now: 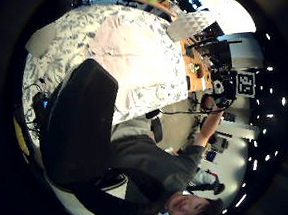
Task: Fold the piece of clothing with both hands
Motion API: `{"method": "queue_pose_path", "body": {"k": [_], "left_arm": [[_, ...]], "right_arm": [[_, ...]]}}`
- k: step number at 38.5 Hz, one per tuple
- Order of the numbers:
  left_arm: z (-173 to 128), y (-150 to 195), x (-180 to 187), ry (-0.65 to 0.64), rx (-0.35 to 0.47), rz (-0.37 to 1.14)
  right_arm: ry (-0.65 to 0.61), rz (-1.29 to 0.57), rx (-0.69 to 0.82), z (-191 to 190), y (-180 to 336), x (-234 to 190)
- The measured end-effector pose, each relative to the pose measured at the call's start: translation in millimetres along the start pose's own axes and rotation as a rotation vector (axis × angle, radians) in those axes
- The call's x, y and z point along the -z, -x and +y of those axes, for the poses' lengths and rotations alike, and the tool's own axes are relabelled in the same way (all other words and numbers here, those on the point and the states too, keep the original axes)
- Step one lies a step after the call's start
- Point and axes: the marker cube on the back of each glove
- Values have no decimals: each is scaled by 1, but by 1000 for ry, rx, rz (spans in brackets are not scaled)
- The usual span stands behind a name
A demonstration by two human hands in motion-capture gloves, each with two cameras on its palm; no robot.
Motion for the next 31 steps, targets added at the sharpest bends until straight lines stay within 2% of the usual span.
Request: {"method": "queue_pose_path", "body": {"k": [5,9,19,25,29,31], "left_arm": [[2,-4,3,-52,38,-123],[1,-4,-1,-62,57,-160],[-1,-2,-24,2,40,-90],[-13,-9,-48,40,18,-47],[-18,-19,-68,67,7,-20],[-15,-27,-82,121,36,-25]], "right_arm": [[-8,3,9,0,-4,3],[-16,13,-4,-14,-16,-9],[44,-3,-27,-7,-23,-24],[77,-7,-29,-3,-24,-26],[64,-7,-38,-22,-31,-41],[63,-6,-31,-24,-29,-43]]}}
